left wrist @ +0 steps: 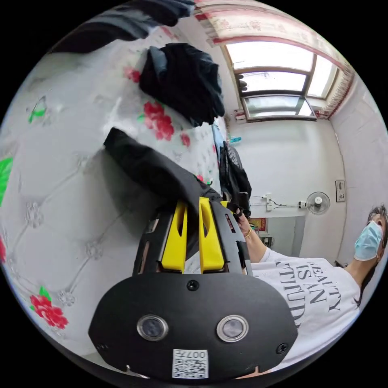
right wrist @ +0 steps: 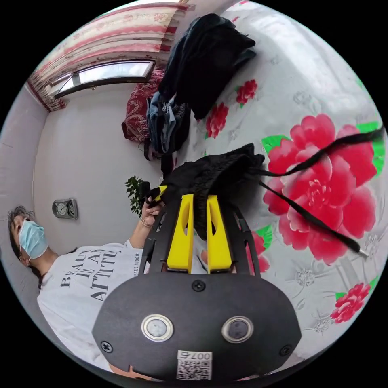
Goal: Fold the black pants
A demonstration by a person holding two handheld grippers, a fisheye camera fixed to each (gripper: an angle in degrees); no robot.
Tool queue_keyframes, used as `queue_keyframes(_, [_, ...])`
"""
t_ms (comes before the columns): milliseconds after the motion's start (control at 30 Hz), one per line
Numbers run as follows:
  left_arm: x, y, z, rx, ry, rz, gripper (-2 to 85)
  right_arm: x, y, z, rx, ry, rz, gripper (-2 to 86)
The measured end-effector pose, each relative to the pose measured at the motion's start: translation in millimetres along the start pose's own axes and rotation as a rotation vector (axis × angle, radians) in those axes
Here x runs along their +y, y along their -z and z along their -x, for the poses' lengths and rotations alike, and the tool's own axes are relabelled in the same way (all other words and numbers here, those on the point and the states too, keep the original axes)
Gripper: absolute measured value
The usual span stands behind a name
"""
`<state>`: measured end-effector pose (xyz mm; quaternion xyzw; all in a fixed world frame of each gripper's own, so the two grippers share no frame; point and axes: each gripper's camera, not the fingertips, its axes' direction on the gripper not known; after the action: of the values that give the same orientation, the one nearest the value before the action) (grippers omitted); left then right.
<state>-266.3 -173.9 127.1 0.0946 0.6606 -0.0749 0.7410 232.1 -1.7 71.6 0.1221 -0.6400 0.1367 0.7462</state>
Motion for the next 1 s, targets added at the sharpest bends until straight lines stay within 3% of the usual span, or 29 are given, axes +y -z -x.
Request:
queue_keyframes(267, [-233,57,-176,0.06,-0.388,-0.155,4.4,-170,137,218,-0.003,0.422,-0.312,4.1])
queue_keyframes(367, [-294,54,-190,0.013,-0.366,-0.217,4.9,-228,143,257,0.091,0.457,-0.375,4.3])
queue_keyframes(500, [-335,15,-137,-0.132,-0.189,-0.225,6.5,-286,123,226,0.199,0.329,-0.474,5.0])
queue_keyframes(567, [-319,-20,-88,-0.327,-0.126,-0.186,7.3,-297,104,172,0.278,0.229,-0.505,5.5])
queue_keyframes(700, [-237,-74,-31,-0.545,-0.198,-0.11,8.1,-254,81,78,0.412,0.147,-0.498,6.7])
queue_keyframes(800, [-144,-118,8,-0.655,-0.213,-0.021,9.4,-181,85,-3,0.656,0.041,-0.498,7.5])
queue_keyframes(867, [-70,-157,23,-0.701,-0.229,0.088,10.8,-108,111,-51,0.92,-0.067,-0.553,8.1])
queue_keyframes(1000, [10,-221,14,-0.906,-0.283,0.259,10.4,-25,177,-79,1.353,-0.282,-0.597,8.8])
